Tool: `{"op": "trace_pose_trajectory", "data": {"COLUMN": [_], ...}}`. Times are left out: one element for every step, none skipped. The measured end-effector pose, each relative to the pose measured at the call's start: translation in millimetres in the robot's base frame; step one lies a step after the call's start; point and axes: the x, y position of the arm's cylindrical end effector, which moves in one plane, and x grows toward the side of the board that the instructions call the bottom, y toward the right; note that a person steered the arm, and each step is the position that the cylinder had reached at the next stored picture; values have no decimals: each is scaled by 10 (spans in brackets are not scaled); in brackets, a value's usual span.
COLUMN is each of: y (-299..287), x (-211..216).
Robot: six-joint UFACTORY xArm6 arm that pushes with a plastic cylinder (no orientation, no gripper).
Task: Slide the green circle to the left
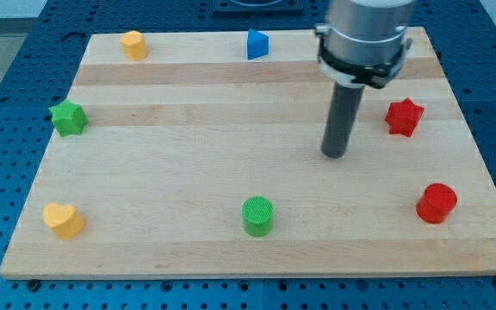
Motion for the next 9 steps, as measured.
{"op": "trace_pose_trajectory", "data": {"y": [-485,-811,-852,-787,-688,-557,-503,-717,-1064], "x": [0,70,242,449,627,680,804,940,953]}}
